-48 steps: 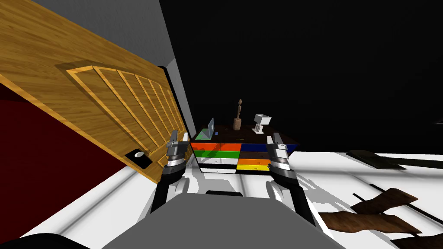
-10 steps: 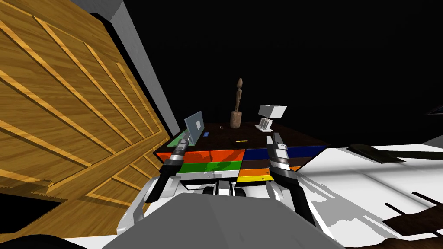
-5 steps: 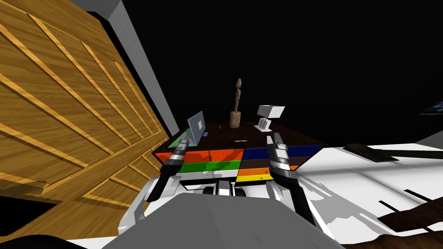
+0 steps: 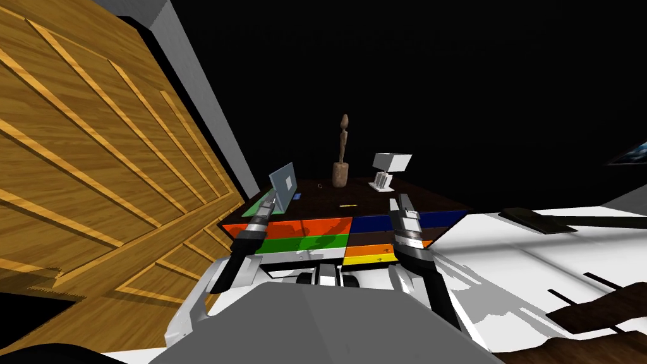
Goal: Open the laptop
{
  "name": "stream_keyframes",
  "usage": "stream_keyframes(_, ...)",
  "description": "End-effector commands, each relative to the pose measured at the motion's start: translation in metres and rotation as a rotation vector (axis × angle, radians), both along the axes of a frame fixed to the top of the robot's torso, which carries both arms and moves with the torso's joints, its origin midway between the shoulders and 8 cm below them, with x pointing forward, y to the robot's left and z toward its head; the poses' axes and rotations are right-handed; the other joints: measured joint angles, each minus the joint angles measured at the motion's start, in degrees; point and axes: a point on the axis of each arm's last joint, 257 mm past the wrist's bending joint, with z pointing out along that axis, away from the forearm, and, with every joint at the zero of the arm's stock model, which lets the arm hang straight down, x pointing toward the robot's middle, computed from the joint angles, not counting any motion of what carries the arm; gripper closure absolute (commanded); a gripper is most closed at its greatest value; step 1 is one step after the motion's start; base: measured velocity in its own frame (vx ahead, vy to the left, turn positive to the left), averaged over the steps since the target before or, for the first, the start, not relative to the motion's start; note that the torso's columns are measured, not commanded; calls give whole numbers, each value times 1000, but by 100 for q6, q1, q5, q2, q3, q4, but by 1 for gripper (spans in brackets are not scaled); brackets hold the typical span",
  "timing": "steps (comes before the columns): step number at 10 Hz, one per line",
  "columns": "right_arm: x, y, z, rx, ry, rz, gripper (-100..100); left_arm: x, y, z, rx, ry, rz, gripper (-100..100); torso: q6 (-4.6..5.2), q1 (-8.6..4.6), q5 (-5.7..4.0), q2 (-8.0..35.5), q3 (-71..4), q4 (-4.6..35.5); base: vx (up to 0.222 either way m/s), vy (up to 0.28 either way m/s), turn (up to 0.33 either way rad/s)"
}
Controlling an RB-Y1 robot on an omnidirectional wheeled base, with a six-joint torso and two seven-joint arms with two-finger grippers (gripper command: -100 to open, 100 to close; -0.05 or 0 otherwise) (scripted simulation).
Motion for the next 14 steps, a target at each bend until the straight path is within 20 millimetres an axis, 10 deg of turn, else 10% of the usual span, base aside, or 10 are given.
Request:
stream_keyframes(1, 0, 0, 0, 0, 0, 0, 0, 6, 10, 7, 1, 4, 34, -100, -3, -7, -1, -1, 0, 0, -29, 22, -127)
stream_keyframes(4, 0, 0, 0, 0, 0, 0, 0, 10, 15, 10, 1, 3, 50, -100, -4, -23, -7, -8, -5, -2, -21, 15, -81)
stream_keyframes(5, 0, 0, 0, 0, 0, 0, 0, 5, 8, 5, 1, 4, 27, 100, -4, -24, -7, -12, -7, -3, 33, -27, 171)
stream_keyframes(8, 0, 0, 0, 0, 0, 0, 0, 0, 2, 0, -1, 5, 8, 100, -1, -20, -6, -11, -7, -3, 33, -26, 119)
stream_keyframes(9, 0, 0, 0, 0, 0, 0, 0, 1, 10, -7, 8, 38, 19, -100, 0, -11, -3, 1, 0, 0, -4, -16, -18)
stream_keyframes(14, 0, 0, 0, 0, 0, 0, 0, -1, 31, -10, 30, 105, 51, -100, -2, -18, -5, -10, -6, -3, -4, -29, -32)
